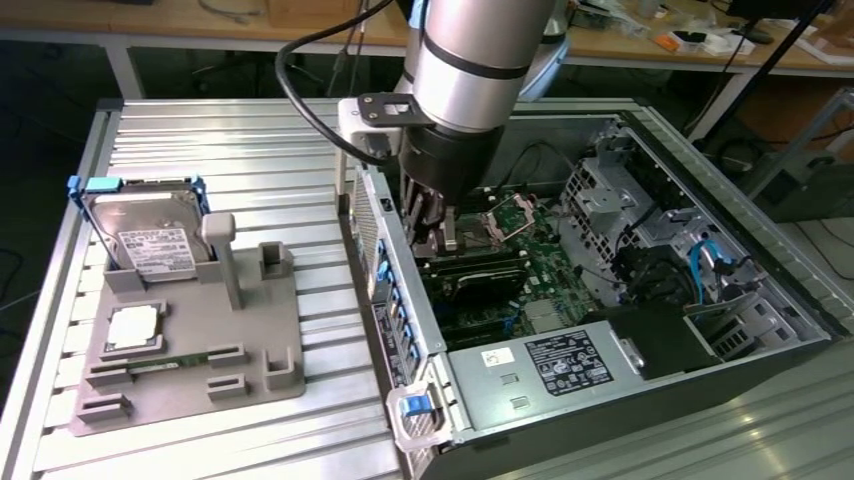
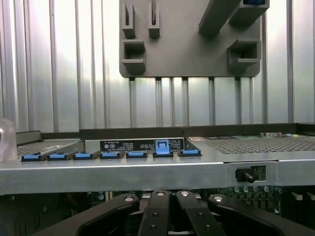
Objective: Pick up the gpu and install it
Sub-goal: 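Press down on the gpu until it lock into place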
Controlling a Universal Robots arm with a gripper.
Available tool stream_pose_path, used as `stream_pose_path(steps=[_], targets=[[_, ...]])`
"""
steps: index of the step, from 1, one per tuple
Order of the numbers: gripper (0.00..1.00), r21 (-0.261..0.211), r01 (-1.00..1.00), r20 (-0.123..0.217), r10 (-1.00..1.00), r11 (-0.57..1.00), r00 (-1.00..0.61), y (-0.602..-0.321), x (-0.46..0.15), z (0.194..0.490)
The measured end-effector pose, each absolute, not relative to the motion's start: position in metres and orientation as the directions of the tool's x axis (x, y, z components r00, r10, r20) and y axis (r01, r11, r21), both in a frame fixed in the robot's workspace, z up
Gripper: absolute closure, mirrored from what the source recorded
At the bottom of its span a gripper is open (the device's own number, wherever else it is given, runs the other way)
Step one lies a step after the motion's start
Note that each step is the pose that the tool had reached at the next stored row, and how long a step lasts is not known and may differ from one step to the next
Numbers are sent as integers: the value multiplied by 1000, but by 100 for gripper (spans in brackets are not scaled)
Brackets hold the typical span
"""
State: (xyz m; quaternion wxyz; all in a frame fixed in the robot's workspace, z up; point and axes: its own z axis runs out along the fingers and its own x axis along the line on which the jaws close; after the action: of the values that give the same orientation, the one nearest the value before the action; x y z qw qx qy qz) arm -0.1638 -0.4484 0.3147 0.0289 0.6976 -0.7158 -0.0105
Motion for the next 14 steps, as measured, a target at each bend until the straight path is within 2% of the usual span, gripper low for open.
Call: stream_pose_path(steps=[14], targets=[[89, 55, -998, 27, -999, 26, -25, -448, -164, 315]])
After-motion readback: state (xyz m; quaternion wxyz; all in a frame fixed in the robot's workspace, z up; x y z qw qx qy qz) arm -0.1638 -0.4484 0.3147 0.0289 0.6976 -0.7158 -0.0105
